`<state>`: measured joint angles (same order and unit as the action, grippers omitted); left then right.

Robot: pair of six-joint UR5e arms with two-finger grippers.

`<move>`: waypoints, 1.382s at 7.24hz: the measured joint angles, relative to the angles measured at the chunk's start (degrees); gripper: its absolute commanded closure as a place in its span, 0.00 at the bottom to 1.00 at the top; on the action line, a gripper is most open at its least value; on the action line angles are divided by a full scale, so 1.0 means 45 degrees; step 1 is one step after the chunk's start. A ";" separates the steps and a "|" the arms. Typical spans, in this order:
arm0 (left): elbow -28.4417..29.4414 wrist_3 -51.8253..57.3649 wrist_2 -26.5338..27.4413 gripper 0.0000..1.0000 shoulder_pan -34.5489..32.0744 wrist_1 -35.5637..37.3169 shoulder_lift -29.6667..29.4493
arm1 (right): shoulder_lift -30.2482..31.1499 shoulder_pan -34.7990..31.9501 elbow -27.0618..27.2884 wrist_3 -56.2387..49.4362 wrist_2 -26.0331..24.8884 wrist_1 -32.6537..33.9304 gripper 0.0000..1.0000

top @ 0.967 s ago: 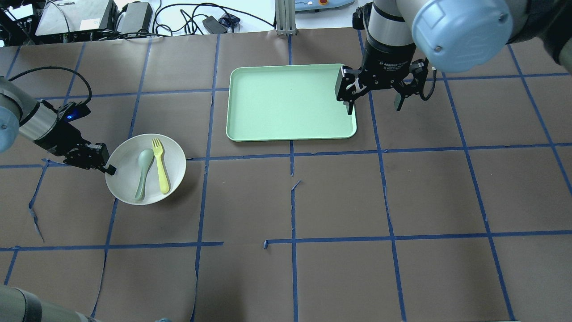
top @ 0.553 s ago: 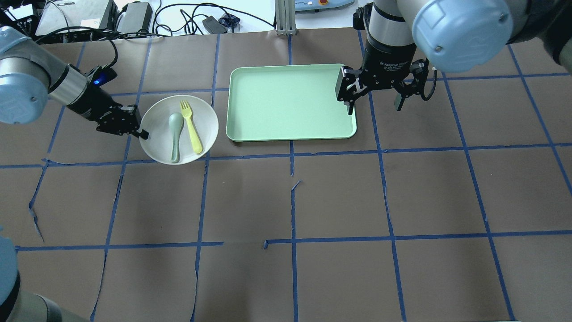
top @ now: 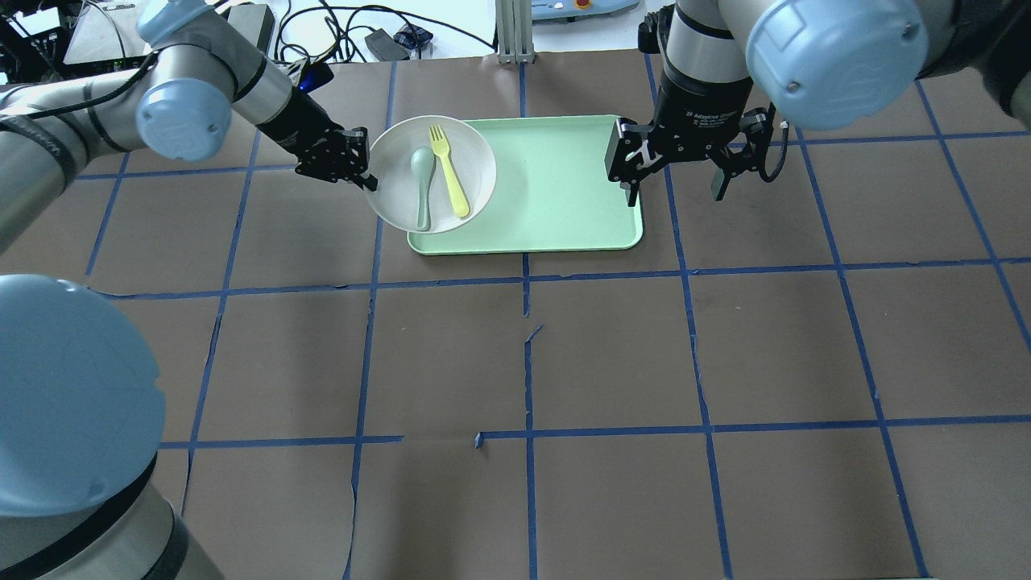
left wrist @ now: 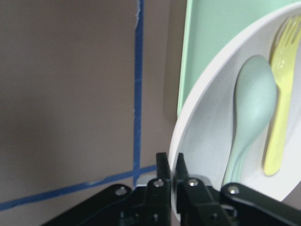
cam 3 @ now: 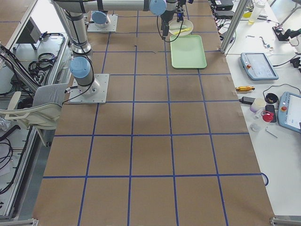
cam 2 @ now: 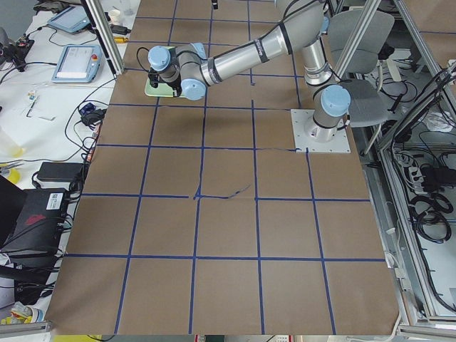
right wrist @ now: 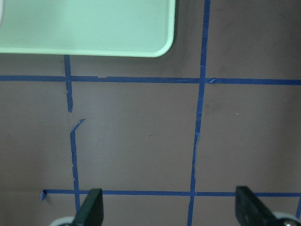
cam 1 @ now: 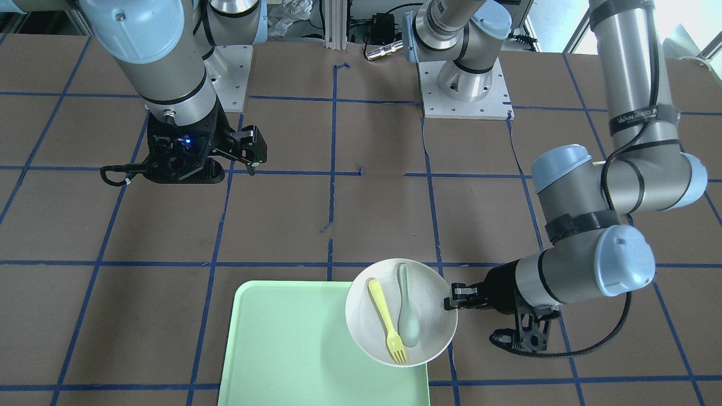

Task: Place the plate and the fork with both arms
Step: 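Lift the white plate with the left gripper and lower it onto the tray, then open the left gripper and raise it away from the plate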

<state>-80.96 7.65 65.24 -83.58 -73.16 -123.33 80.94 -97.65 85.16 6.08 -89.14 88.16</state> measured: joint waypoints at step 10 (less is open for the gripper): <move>0.2043 -0.0348 -0.0360 0.77 -0.1867 0.1196 -0.2648 | 0.0020 0.0002 0.0255 0.0007 0.0040 0.0054 0.00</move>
<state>-71.77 6.09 63.62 -91.98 -67.77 -135.24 81.03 -97.65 86.31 6.11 -88.96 88.41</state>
